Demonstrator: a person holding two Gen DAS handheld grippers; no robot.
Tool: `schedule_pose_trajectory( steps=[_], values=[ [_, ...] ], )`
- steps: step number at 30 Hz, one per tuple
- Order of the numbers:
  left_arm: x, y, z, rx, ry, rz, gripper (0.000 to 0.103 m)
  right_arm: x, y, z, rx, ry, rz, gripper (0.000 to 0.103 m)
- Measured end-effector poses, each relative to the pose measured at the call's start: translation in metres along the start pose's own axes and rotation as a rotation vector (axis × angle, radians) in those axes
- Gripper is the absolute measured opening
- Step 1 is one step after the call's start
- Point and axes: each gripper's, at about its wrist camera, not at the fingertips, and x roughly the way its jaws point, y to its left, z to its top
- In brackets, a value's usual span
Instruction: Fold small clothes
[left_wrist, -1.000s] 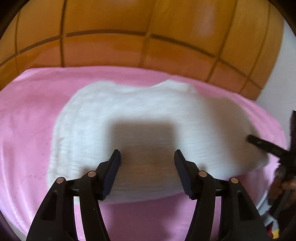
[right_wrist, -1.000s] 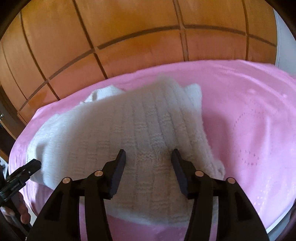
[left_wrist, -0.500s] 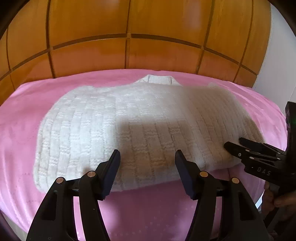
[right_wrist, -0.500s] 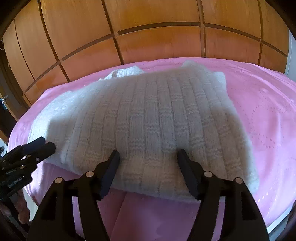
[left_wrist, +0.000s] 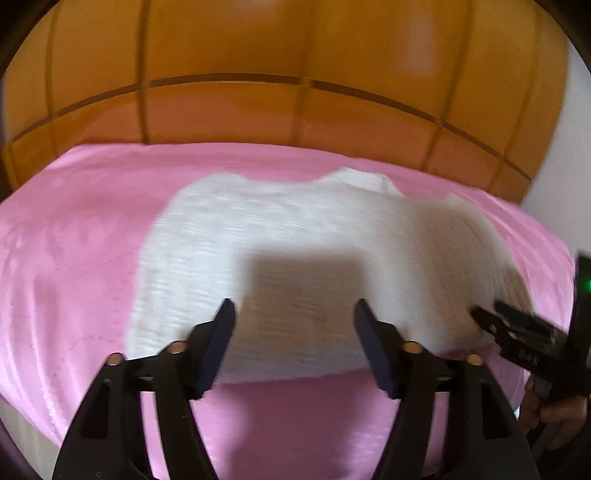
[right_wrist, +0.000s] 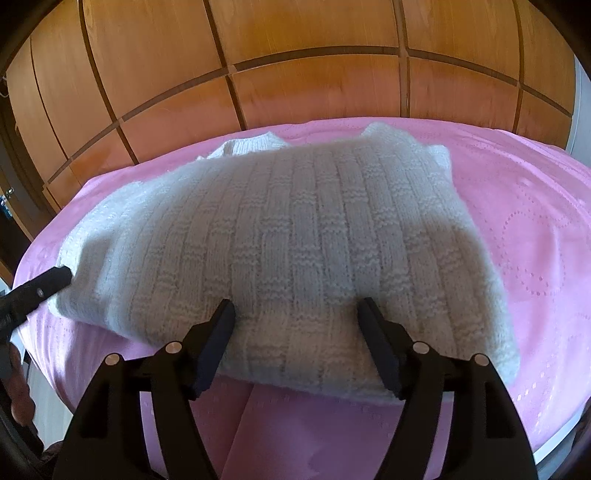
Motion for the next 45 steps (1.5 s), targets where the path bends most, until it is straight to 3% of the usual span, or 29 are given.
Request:
schedule_pose_trajectory(
  steps=[4,8,12,16,19,21,23,26,30,33,35,38,40,43,45],
  values=[
    [0.000,0.050,0.011,-0.119,0.001,0.054,0.068,-0.001,-0.001,0.002,0.009,0.003,0.010,0.071],
    [0.007,0.099,0.022,-0.247,0.023,0.059,0.068,-0.011,-0.005,0.009,0.041,-0.010,0.057,0.071],
    [0.018,0.117,0.035,-0.274,0.038,0.050,0.067,-0.023,-0.013,0.036,0.073,-0.068,0.079,0.071],
    [0.029,0.110,0.048,-0.242,0.036,0.061,0.067,-0.014,-0.020,0.069,0.082,-0.089,0.064,0.071],
    [0.051,0.099,0.051,-0.176,0.069,0.123,0.067,0.017,-0.040,0.089,0.150,-0.031,0.025,0.070],
    [0.070,0.094,0.049,-0.134,0.109,0.200,0.067,0.047,-0.064,0.094,0.223,0.056,-0.027,0.066],
    [0.078,0.095,0.046,-0.140,0.129,0.206,0.067,0.056,-0.080,0.094,0.284,0.055,0.025,0.066],
    [0.072,0.094,0.049,-0.150,0.107,0.226,0.067,0.042,-0.084,0.097,0.278,0.033,0.054,0.066],
    [0.042,0.087,0.047,-0.150,0.025,0.229,0.067,0.015,-0.096,0.085,0.295,-0.025,0.063,0.085],
    [0.017,0.074,0.038,-0.136,-0.038,0.184,0.067,0.008,-0.109,0.065,0.304,-0.008,0.067,0.085],
    [0.011,0.062,0.031,-0.119,-0.044,0.139,0.067,0.012,-0.116,0.052,0.318,0.027,0.121,0.084],
    [0.011,0.041,0.020,-0.074,-0.025,0.096,0.067,0.010,-0.114,0.041,0.305,0.029,0.145,0.073],
    [0.018,0.026,0.014,-0.028,-0.002,0.080,0.067,0.009,-0.111,0.040,0.309,0.044,0.165,0.048],
    [0.030,0.011,0.008,0.008,0.036,0.070,0.067,0.009,-0.104,0.040,0.295,0.082,0.205,0.032],
    [0.037,0.007,0.005,0.015,0.053,0.080,0.067,0.007,-0.098,0.043,0.290,0.106,0.214,0.027]
  ],
)
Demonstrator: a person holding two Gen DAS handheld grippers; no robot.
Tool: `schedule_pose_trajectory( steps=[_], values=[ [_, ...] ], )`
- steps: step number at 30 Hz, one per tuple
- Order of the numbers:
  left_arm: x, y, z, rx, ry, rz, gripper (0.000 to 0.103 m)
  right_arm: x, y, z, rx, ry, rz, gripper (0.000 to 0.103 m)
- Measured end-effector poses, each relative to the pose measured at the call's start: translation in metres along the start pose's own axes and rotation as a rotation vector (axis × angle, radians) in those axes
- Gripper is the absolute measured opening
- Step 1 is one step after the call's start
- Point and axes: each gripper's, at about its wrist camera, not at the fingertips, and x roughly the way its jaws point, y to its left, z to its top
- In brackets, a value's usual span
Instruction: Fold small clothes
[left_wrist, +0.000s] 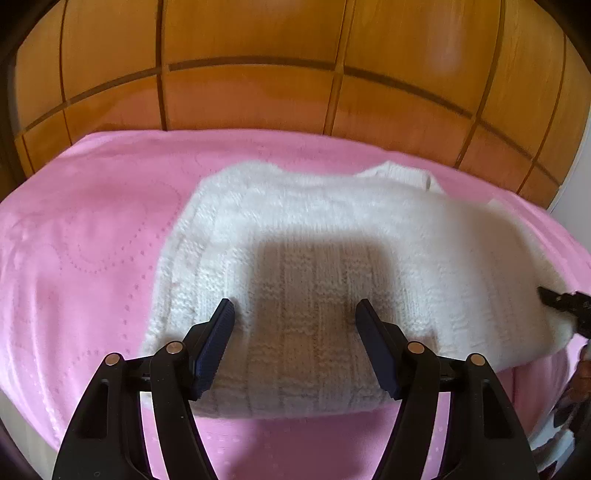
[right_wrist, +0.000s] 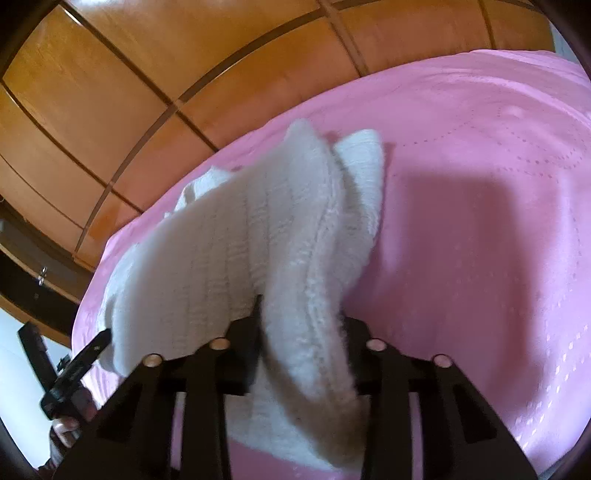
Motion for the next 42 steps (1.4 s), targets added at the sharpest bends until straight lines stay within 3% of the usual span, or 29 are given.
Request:
schedule_pose_trajectory(
  steps=[5,12,17,23,26,28,29,31,33,36,38,42],
  values=[
    [0.006,-0.003,-0.003,0.023,0.012,-0.017,0.067,-0.018,0.032,0.011,-0.015,-0.014,0.053,0.023],
    [0.008,0.006,-0.004,0.011,0.021,-0.083,0.067,-0.034,0.137,0.032,-0.145,-0.051,0.188,0.021],
    [0.003,0.020,0.002,-0.013,0.028,-0.166,0.067,0.007,0.240,0.037,-0.285,-0.009,0.251,0.021],
    [-0.016,0.083,0.012,-0.135,0.023,-0.281,0.065,0.081,0.313,0.013,-0.375,0.093,0.261,0.020],
    [-0.024,0.117,0.013,-0.225,0.013,-0.305,0.065,0.109,0.325,-0.011,-0.425,0.144,0.224,0.021],
    [-0.027,0.137,0.012,-0.294,0.009,-0.338,0.065,0.120,0.328,-0.023,-0.438,0.169,0.225,0.027],
    [-0.029,0.146,0.012,-0.324,0.005,-0.351,0.065,0.118,0.329,-0.027,-0.452,0.164,0.235,0.033],
    [-0.032,0.157,0.012,-0.376,-0.004,-0.373,0.065,0.109,0.328,-0.031,-0.456,0.166,0.308,0.058],
    [-0.035,0.164,0.015,-0.436,-0.011,-0.432,0.065,0.088,0.315,-0.028,-0.428,0.132,0.372,0.058],
    [-0.039,0.168,0.022,-0.486,-0.028,-0.492,0.069,0.062,0.290,-0.019,-0.399,0.076,0.377,0.058],
    [-0.042,0.168,0.030,-0.524,-0.035,-0.555,0.069,0.045,0.266,-0.018,-0.393,0.026,0.309,0.058],
    [-0.046,0.151,0.042,-0.501,-0.014,-0.635,0.071,0.031,0.217,-0.025,-0.382,-0.007,0.180,0.058]
  ],
)
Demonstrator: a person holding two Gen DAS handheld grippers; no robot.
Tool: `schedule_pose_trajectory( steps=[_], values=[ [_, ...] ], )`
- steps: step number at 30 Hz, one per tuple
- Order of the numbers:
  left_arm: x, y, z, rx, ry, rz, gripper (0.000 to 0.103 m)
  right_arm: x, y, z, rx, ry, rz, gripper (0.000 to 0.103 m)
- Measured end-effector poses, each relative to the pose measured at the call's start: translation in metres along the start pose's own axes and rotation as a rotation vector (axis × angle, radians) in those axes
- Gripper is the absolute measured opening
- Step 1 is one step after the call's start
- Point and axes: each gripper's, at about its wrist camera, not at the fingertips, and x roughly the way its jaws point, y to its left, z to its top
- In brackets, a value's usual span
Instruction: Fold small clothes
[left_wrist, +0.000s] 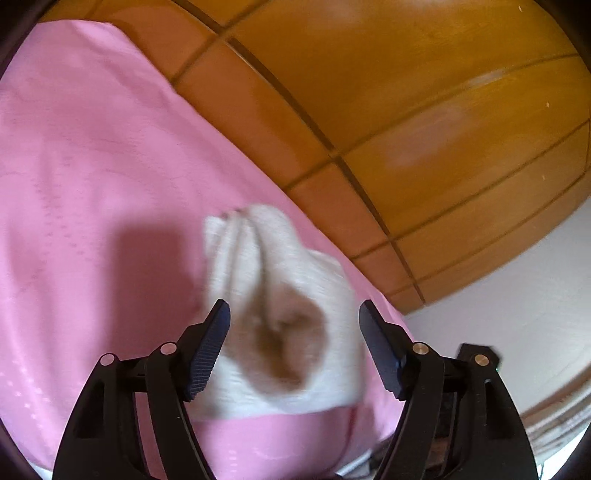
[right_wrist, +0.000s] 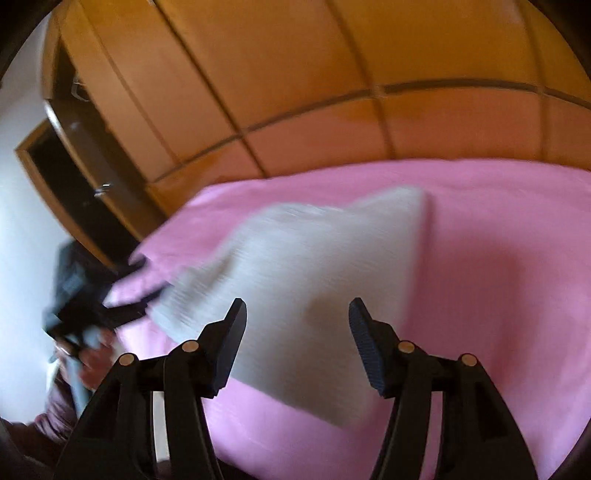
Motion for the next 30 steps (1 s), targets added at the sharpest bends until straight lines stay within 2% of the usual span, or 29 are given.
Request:
schedule_pose_trajectory(
  steps=[4,5,6,7,8,12,15,19,22,26,28,30],
  values=[
    [0.025,-0.026,-0.009,0.057,0.081,0.019,0.071,0.004,-0.011,-0.020,0.000,0.025,-0.045,0.058],
    [0.032,-0.030,-0.009,0.073,0.091,0.054,0.071,0.004,-0.012,-0.025,0.000,0.027,-0.035,0.058],
    [0.037,-0.033,-0.008,0.086,0.089,0.095,0.064,0.002,-0.009,-0.030,-0.010,0.024,-0.029,0.058],
    [0.044,-0.037,-0.009,0.121,0.091,0.147,0.022,0.004,-0.004,-0.031,-0.025,0.025,-0.026,0.057],
    [0.049,-0.039,-0.011,0.160,0.098,0.209,0.011,0.008,0.002,-0.034,-0.036,0.031,-0.025,0.057],
    [0.040,-0.025,-0.031,0.209,0.049,0.387,0.009,0.025,0.020,-0.052,-0.095,0.069,-0.044,0.056],
    [0.040,-0.003,-0.052,0.199,0.072,0.468,0.009,0.035,0.019,-0.068,-0.126,0.086,-0.059,0.056],
    [0.045,-0.018,-0.060,0.275,0.000,0.567,0.013,0.037,0.024,-0.062,-0.143,0.092,-0.063,0.058],
    [0.053,-0.029,-0.057,0.309,-0.008,0.630,0.013,0.026,0.027,-0.045,-0.136,0.081,-0.038,0.058],
    [0.049,-0.030,-0.057,0.332,-0.034,0.671,0.030,0.016,0.022,-0.005,-0.106,-0.003,-0.041,0.058],
    [0.047,-0.027,-0.059,0.341,-0.042,0.693,0.036,0.025,0.024,0.018,-0.113,-0.027,-0.079,0.058],
    [0.048,-0.021,-0.060,0.336,-0.031,0.697,0.036,0.045,0.023,0.042,-0.107,-0.032,-0.121,0.058]
  ],
)
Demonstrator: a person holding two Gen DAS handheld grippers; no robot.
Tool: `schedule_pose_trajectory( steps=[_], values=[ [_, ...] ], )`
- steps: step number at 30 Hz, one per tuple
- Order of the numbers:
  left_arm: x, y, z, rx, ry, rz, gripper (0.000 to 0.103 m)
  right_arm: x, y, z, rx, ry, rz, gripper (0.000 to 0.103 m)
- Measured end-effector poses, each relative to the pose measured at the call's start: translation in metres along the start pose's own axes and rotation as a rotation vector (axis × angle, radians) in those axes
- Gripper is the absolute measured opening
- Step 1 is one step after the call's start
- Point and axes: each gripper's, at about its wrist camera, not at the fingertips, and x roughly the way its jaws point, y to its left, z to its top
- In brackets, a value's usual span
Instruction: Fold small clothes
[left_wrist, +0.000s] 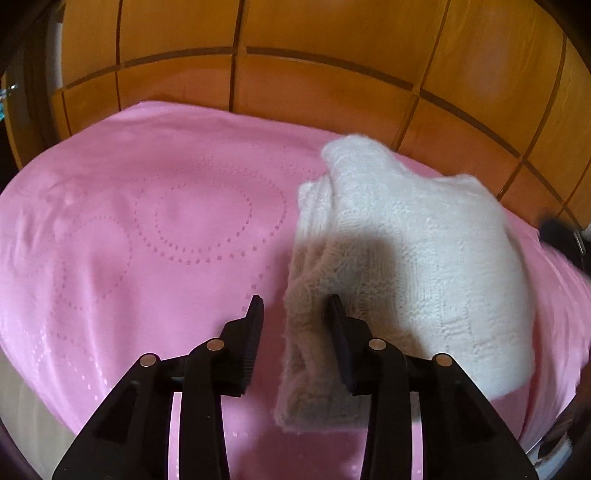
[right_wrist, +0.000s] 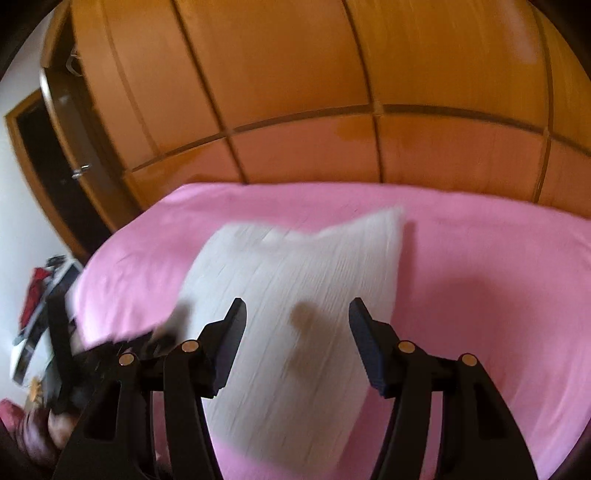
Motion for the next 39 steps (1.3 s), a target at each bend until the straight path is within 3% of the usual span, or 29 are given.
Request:
schedule_pose_trajectory(
  steps=[2,5,8,9,12,16,20,23,26,30,35,39],
  values=[
    [0.002,-0.001,-0.003,0.015,-0.007,0.012,0.036,0.020,0.001,0.010,-0.004,0.026,-0.013,0.058],
    [0.007,-0.005,-0.003,0.024,-0.010,0.021,0.036,0.070,0.007,0.010,-0.048,0.143,-0.040,0.059],
    [0.009,-0.002,-0.005,0.021,-0.011,0.019,0.036,0.079,0.013,0.004,-0.102,0.124,-0.072,0.062],
    [0.010,-0.002,-0.006,0.022,-0.011,0.016,0.036,0.074,0.013,0.004,-0.100,0.113,-0.062,0.068],
    [0.011,0.000,-0.008,0.036,-0.015,0.008,0.036,0.054,0.001,0.008,-0.050,0.074,0.029,0.085],
    [0.011,0.004,-0.008,0.042,-0.019,-0.008,0.036,0.040,-0.034,0.008,0.067,0.038,0.082,0.090],
    [0.014,0.011,-0.009,0.030,-0.018,-0.021,0.045,0.050,-0.075,-0.007,0.235,0.095,0.174,0.090],
    [0.018,0.025,-0.009,-0.005,-0.010,-0.075,0.055,0.066,-0.092,-0.021,0.317,0.137,0.277,0.090],
    [0.024,0.039,-0.008,-0.035,0.005,-0.163,0.056,0.080,-0.099,-0.027,0.374,0.154,0.380,0.091],
    [0.031,0.052,-0.008,-0.050,0.022,-0.263,0.053,0.092,-0.088,-0.025,0.338,0.172,0.431,0.089],
    [0.035,0.054,-0.011,-0.057,0.019,-0.392,0.021,0.094,-0.077,-0.022,0.299,0.181,0.440,0.062],
    [0.029,0.050,-0.011,-0.052,-0.001,-0.445,0.012,0.063,-0.060,-0.019,0.246,0.127,0.387,0.049]
  ],
)
